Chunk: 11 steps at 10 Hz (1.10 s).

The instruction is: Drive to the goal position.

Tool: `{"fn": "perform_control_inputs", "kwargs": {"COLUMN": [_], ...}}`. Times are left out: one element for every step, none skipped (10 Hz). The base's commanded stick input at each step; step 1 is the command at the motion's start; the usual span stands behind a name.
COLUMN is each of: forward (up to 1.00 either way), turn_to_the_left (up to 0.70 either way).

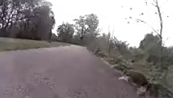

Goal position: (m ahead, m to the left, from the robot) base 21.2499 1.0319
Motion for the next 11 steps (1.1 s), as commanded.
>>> {"fn": "perform_control_inputs", "kwargs": {"forward": [0.70,0.70,0.70,0.70,0.70,0.70,0.70,0.70,0.70,0.70,0.70], "turn_to_the_left": [0.00,0.00,0.00,0.00,0.00,0.00,0.00,0.00,0.00,0.00,0.00]}}
